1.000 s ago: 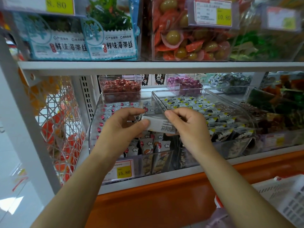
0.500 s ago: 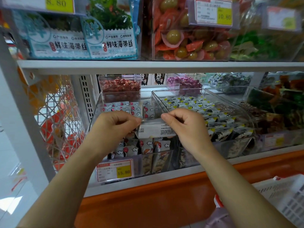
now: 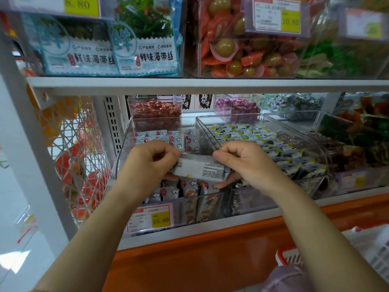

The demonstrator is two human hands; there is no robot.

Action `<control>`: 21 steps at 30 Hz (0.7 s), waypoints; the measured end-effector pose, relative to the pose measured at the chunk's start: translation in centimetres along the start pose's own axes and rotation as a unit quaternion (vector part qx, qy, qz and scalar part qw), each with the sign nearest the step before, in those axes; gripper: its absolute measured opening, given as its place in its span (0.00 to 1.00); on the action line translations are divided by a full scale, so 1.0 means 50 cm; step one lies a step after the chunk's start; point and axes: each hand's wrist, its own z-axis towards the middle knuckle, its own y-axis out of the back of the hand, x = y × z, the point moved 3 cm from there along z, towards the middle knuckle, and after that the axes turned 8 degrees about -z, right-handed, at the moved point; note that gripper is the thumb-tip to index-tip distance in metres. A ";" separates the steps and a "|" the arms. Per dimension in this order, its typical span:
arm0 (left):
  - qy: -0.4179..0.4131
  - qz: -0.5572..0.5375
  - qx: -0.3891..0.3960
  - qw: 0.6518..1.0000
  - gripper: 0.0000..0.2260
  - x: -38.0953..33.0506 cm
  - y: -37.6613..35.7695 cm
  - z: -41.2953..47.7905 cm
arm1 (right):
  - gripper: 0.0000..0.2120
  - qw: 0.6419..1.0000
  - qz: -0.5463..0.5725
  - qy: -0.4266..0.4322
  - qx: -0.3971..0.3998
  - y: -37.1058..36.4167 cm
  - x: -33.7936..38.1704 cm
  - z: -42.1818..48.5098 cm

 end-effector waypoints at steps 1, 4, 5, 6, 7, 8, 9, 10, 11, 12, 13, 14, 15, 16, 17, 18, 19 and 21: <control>0.001 0.000 0.005 1.000 0.07 0.000 -0.002 0.000 | 0.09 1.000 0.012 -0.010 0.004 0.002 -0.001 0.000; 0.002 0.001 0.020 1.000 0.07 0.001 -0.008 0.001 | 0.09 0.998 0.042 -0.035 0.013 0.009 -0.007 0.000; 0.001 -0.002 0.024 1.000 0.07 0.001 -0.010 0.001 | 0.09 0.998 0.053 -0.040 0.016 0.011 -0.009 0.000; 0.000 -0.005 0.028 1.000 0.07 0.001 -0.011 0.001 | 0.09 0.997 0.061 -0.044 0.018 0.013 -0.011 -0.001; -0.001 -0.009 0.030 1.000 0.07 0.001 -0.012 0.001 | 0.08 0.996 0.069 -0.046 0.019 0.015 -0.012 -0.002; -0.003 -0.015 0.032 0.999 0.07 0.001 -0.012 0.001 | 0.08 0.996 0.077 -0.046 0.021 0.016 -0.013 -0.003; -0.003 -0.020 0.035 0.999 0.07 0.001 -0.013 0.002 | 0.08 0.995 0.085 -0.046 0.020 0.016 -0.014 -0.003; -0.002 -0.022 0.038 0.999 0.07 0.001 -0.013 0.002 | 0.08 0.995 0.091 -0.044 0.017 0.016 -0.016 -0.004; 0.001 -0.022 0.040 0.999 0.07 0.003 -0.014 0.002 | 0.09 0.995 0.094 -0.042 0.011 0.016 -0.020 -0.003; 0.006 -0.021 0.038 0.999 0.07 0.004 -0.015 0.002 | 0.09 0.994 0.097 -0.040 0.005 0.015 -0.022 -0.002; 0.013 -0.023 0.030 0.999 0.08 0.008 -0.014 0.003 | 0.08 0.994 0.101 -0.036 0.003 0.014 -0.025 -0.001; 0.024 -0.029 0.015 0.999 0.09 0.012 -0.011 0.005 | 0.07 0.993 0.111 -0.029 0.008 0.013 -0.028 0.000; 0.035 -0.038 -0.006 0.999 0.09 0.018 -0.006 0.008 | 0.07 0.992 0.125 -0.018 0.019 0.012 -0.030 0.000; 0.044 -0.045 -0.027 0.998 0.10 0.024 -0.002 0.011 | 0.10 0.990 0.138 -0.007 0.038 0.011 -0.029 0.000; 0.053 -0.049 -0.045 0.996 0.10 0.029 0.003 0.015 | 0.13 0.989 0.138 0.002 0.056 0.009 -0.028 -0.001; 0.060 -0.053 -0.059 0.995 0.11 0.034 0.006 0.018 | 0.17 0.991 0.115 0.012 0.064 0.008 -0.026 -0.002; 0.067 -0.056 -0.069 0.994 0.12 0.038 0.005 0.020 | 0.21 0.995 0.072 0.022 0.058 0.008 -0.024 -0.002; 0.079 -0.069 -0.084 0.991 0.12 0.040 -0.001 0.024 | 0.21 0.999 0.001 0.031 0.017 0.007 -0.022 0.000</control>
